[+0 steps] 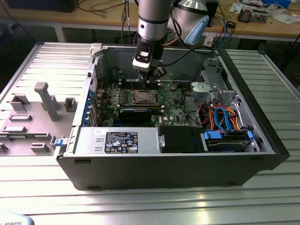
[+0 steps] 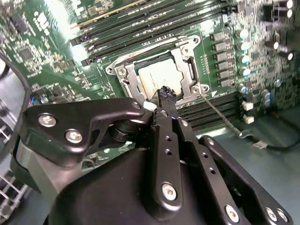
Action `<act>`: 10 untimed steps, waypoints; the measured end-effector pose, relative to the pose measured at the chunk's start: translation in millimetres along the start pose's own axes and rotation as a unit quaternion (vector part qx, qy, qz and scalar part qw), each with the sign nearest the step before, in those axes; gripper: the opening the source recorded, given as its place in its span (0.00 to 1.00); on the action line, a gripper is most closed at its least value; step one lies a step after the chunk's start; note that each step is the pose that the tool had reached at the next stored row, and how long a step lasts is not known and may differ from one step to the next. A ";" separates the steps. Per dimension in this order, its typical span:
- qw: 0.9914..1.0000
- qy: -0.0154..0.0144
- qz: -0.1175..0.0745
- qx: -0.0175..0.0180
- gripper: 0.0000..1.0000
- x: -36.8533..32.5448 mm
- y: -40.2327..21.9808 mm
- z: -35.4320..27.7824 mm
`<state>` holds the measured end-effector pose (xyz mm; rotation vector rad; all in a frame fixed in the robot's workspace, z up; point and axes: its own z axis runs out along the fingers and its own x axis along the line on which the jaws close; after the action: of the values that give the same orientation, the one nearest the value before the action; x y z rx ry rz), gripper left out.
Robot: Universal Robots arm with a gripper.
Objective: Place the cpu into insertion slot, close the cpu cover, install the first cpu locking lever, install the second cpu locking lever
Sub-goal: 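Install the first cpu locking lever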
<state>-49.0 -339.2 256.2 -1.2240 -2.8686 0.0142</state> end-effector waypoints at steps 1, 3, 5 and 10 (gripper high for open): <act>1.000 0.000 -0.010 0.000 0.11 0.0 0.0 0.0; 0.999 -0.002 -0.047 0.002 0.11 0.0 0.0 0.0; 0.997 -0.004 -0.078 0.004 0.11 0.0 0.0 0.0; 0.996 -0.005 -0.091 0.005 0.11 0.0 0.0 0.0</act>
<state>-49.0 -339.2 256.1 -0.9600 -2.9717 0.0303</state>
